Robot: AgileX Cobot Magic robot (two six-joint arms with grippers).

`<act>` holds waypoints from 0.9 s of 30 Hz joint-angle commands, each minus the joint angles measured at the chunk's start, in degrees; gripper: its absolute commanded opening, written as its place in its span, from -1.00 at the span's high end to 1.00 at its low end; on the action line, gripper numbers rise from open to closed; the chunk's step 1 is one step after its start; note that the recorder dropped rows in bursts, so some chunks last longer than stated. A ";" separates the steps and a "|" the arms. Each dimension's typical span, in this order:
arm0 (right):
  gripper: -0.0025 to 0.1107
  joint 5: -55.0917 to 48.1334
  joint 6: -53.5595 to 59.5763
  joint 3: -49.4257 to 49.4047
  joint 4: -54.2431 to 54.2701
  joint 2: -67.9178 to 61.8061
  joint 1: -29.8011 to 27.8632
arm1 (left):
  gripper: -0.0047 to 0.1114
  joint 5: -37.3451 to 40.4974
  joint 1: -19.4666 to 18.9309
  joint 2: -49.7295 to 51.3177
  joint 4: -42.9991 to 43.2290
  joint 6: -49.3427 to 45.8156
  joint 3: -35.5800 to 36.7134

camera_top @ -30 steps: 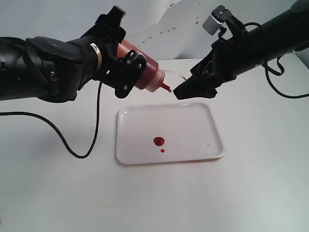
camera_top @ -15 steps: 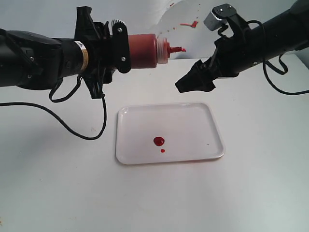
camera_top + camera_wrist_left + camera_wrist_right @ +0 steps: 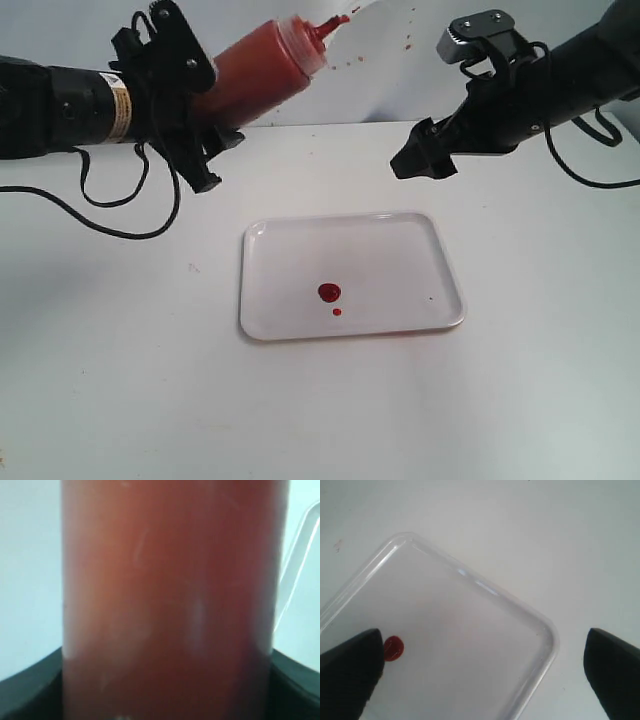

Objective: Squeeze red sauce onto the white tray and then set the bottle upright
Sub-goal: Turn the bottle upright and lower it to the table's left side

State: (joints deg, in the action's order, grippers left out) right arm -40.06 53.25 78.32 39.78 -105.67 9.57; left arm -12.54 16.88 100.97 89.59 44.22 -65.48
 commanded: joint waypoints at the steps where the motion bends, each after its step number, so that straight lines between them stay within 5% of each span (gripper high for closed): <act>1: -0.90 1.09 -2.66 0.40 -0.81 0.59 -0.42 | 0.92 -11.91 -3.91 -0.70 -7.26 1.79 -0.69; 6: -0.90 0.76 -3.66 0.40 -0.54 0.59 -0.32 | 0.92 -26.80 -9.57 1.03 -24.22 -2.47 4.34; 10: -0.78 4.24 -5.90 0.40 -0.40 0.59 -0.32 | 0.92 -30.92 -10.62 2.60 -32.83 -6.61 8.52; 12: -0.38 6.52 -7.64 0.40 -0.28 0.59 -0.32 | 0.92 -35.79 -11.06 3.26 -36.67 -11.31 11.14; 16: 0.95 6.31 -9.15 0.40 -0.04 0.59 -0.32 | 0.92 -47.12 -12.16 4.00 -45.90 -20.09 18.07; 22: 0.96 7.53 -9.25 -0.41 -0.71 0.72 -0.32 | 0.92 -53.48 -12.31 4.00 -55.68 -27.07 25.31; 27: 0.96 19.71 -11.12 -7.68 -1.74 4.15 -0.42 | 0.92 -53.69 -12.31 4.00 -63.63 -32.18 30.19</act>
State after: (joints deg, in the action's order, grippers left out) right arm -27.16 43.08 74.55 38.67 -104.00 9.57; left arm -62.06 4.81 105.43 32.55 15.09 -37.28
